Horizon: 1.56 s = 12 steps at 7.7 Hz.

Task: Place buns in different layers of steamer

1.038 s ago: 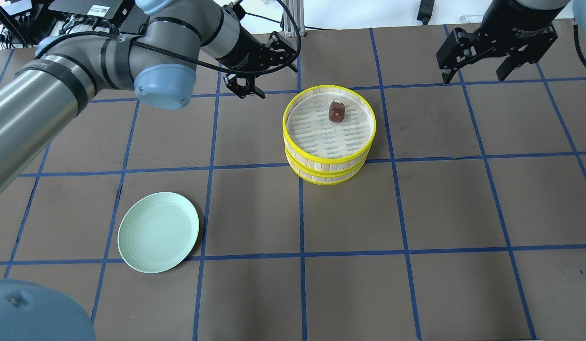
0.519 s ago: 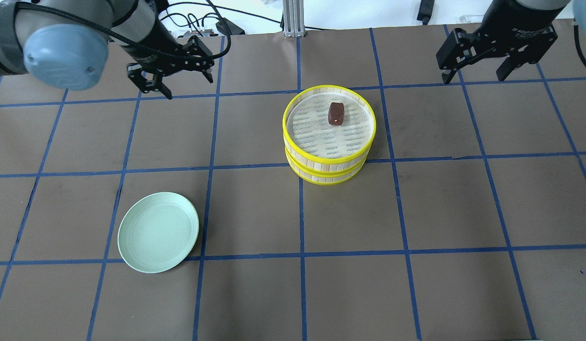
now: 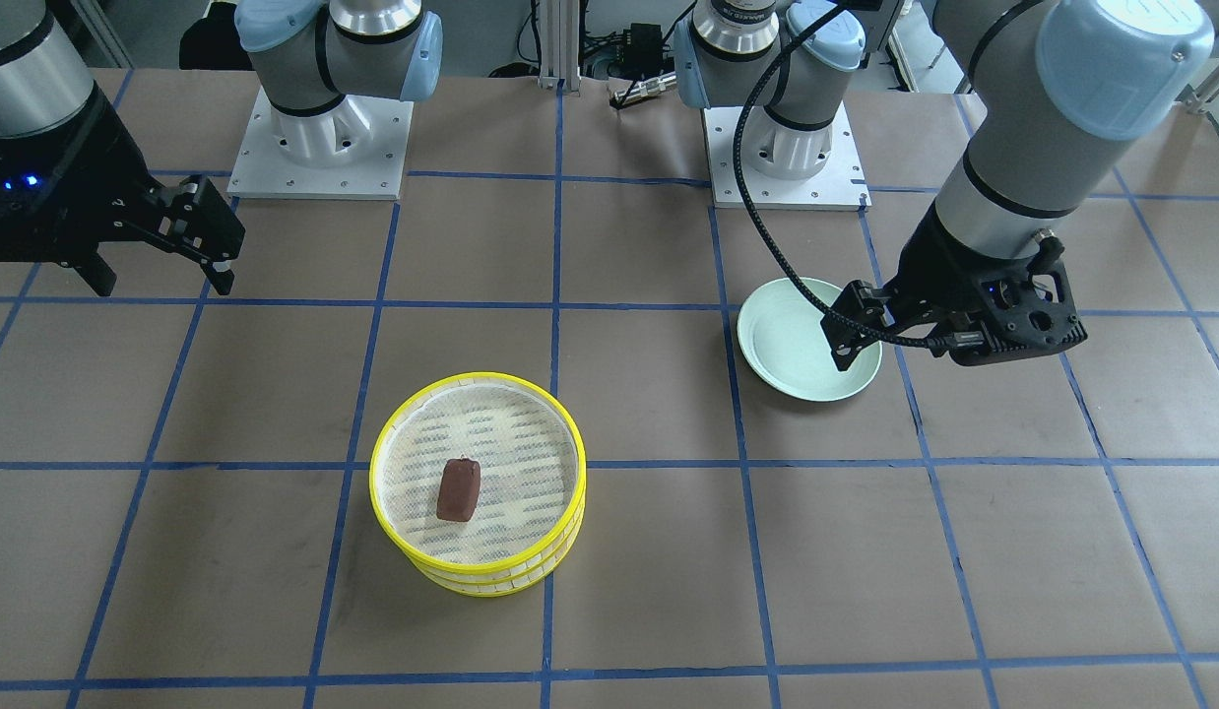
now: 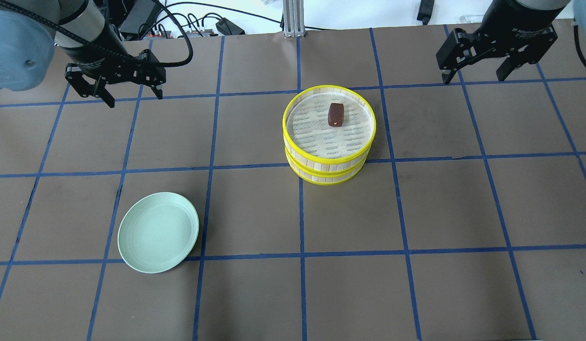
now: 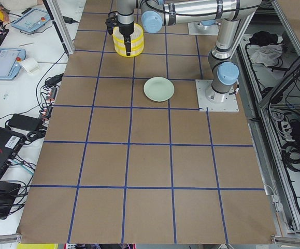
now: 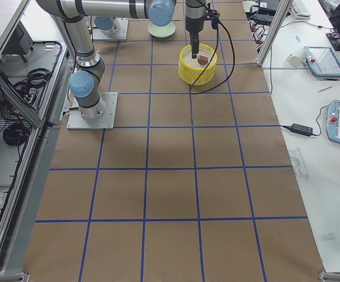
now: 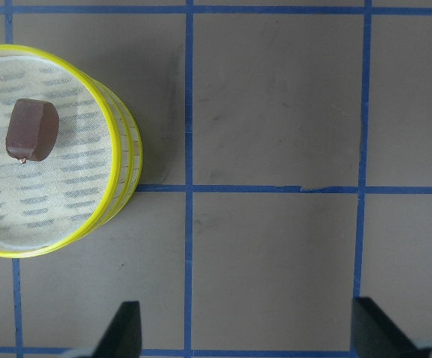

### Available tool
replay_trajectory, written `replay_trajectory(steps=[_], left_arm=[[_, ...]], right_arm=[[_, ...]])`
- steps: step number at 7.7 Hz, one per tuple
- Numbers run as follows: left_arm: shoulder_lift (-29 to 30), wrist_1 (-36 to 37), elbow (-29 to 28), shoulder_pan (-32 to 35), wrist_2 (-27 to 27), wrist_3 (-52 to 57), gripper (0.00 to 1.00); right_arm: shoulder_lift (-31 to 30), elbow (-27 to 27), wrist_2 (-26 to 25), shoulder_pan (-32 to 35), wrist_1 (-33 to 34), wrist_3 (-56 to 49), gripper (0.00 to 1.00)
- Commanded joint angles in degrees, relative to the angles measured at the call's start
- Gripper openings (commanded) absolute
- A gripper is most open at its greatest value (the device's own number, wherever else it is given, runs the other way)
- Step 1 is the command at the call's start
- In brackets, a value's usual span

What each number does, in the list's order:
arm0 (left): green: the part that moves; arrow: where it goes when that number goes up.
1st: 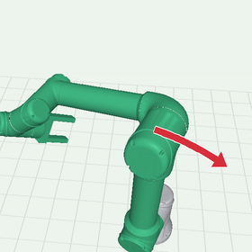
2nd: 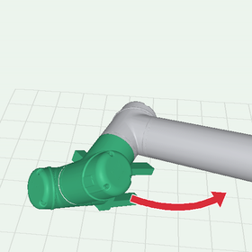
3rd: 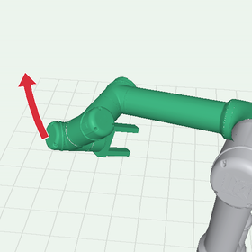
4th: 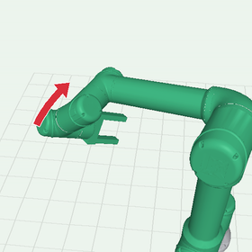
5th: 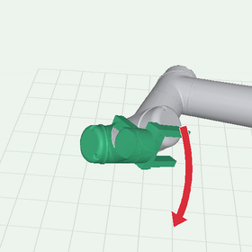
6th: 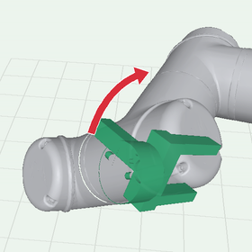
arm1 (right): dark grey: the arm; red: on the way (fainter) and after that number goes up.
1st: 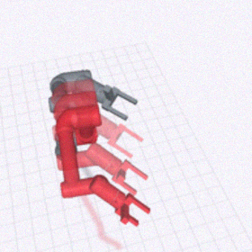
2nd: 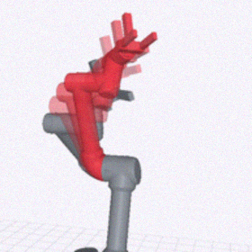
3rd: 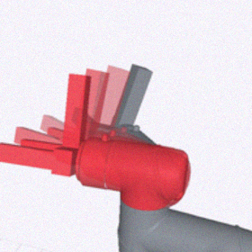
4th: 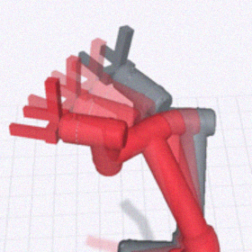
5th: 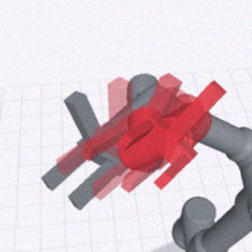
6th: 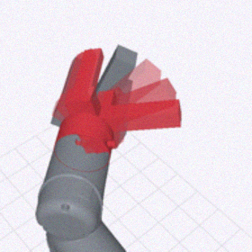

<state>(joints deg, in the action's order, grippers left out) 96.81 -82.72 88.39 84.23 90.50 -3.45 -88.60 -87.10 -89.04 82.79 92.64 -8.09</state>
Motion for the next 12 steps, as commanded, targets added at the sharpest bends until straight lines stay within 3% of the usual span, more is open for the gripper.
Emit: replay_trajectory(steps=[1, 8, 12], left_arm=[[-2.76, -2.28, 3.0, -0.12, 4.77, 3.01, 1.0], [-4.79, -2.1, 4.51, 1.81, -3.21, 3.01, 1.0], [-4.88, -2.19, 4.51, 1.63, -2.62, 2.93, 1.0]], right_arm=[[0.0, 0.0, 0.09, 0.0, 0.09, 0.0, 1.0], [0.09, -0.09, 0.45, 0.0, 0.09, 0.09, 1.0], [-0.09, -1.05, 0.18, 0.0, 0.09, 0.44, 1.0]])
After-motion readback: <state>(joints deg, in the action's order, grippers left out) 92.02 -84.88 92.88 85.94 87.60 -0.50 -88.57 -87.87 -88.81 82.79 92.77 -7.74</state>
